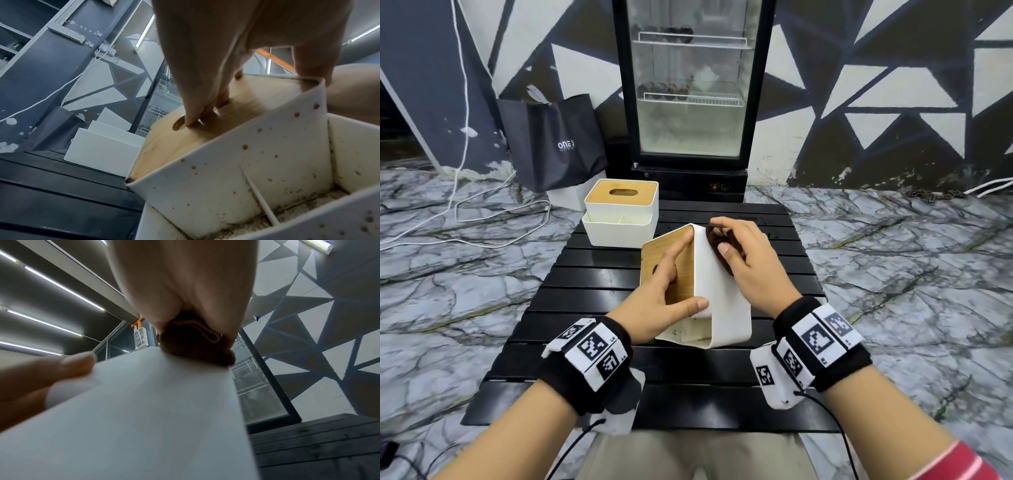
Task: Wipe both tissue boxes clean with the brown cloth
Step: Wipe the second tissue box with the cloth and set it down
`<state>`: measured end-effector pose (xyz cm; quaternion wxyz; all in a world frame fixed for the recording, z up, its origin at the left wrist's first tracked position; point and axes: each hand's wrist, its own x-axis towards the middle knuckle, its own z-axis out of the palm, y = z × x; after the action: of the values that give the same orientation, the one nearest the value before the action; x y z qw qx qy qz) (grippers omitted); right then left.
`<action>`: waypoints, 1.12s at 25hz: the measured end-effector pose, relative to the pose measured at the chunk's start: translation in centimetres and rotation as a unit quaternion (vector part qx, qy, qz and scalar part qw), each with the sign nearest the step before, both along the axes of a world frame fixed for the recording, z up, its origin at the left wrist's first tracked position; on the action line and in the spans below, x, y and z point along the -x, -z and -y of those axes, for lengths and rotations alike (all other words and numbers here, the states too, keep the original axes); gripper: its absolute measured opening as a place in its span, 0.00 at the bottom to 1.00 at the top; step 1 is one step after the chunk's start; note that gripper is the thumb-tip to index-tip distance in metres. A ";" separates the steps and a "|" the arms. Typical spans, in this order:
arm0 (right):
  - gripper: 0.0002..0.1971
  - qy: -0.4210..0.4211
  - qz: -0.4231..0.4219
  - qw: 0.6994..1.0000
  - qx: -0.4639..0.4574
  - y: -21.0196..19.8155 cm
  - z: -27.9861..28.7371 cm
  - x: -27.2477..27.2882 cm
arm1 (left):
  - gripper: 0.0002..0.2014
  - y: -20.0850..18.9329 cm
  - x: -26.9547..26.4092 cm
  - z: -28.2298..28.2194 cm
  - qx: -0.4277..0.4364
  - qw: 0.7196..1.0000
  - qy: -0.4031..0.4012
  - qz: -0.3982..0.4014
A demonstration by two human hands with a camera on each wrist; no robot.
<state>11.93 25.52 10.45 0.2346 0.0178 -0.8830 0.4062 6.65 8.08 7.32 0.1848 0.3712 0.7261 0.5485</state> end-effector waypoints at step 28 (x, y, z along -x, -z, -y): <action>0.17 0.030 0.065 0.989 0.127 3.7 -0.5 -4.5 | 0.42 1.9 -1.5 0.2 -0.071 0.990 -0.103 0.059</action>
<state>16.43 26.01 6.74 0.1889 -0.0648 -0.8377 0.5084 8.18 7.87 5.39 0.1433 0.2734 0.7074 0.6359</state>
